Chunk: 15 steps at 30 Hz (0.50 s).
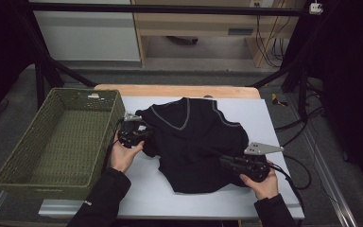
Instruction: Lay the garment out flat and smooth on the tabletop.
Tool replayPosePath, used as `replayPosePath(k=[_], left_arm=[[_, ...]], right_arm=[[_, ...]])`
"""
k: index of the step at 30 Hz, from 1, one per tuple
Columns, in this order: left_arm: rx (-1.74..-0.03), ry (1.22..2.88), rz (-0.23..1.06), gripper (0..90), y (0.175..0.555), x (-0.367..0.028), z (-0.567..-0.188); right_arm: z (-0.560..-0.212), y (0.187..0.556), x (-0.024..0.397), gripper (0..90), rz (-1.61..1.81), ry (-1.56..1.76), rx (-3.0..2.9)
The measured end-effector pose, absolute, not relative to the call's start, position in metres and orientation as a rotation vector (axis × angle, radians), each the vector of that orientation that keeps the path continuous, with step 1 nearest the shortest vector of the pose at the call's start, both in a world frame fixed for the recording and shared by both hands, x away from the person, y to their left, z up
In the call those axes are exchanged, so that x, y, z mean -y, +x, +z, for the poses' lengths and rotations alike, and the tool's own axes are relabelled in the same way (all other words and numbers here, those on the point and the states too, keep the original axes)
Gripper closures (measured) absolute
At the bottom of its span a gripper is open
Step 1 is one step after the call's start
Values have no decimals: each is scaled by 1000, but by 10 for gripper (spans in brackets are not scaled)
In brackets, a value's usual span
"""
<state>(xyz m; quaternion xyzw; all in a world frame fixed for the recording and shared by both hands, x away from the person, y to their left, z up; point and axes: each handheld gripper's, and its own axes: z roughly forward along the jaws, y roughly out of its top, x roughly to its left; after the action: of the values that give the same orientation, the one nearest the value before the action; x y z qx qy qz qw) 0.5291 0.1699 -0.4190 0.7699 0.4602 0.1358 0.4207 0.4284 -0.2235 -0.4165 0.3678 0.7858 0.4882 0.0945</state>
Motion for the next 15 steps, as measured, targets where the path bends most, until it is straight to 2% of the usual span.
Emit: replayPosePath(k=[5,10,15], left_arm=[[-1056,1908,279,616,498,-178,-421],[-1003,1923,250,560,469,-184,-431],[-951,1948,212,538,456,-172,-443]], right_arm=[[-434,411,223,808,1371,1107,-2420],[-446,394,224,807,1355,1114,-2468],[-457,384,215,782,1290,1106,-2570]])
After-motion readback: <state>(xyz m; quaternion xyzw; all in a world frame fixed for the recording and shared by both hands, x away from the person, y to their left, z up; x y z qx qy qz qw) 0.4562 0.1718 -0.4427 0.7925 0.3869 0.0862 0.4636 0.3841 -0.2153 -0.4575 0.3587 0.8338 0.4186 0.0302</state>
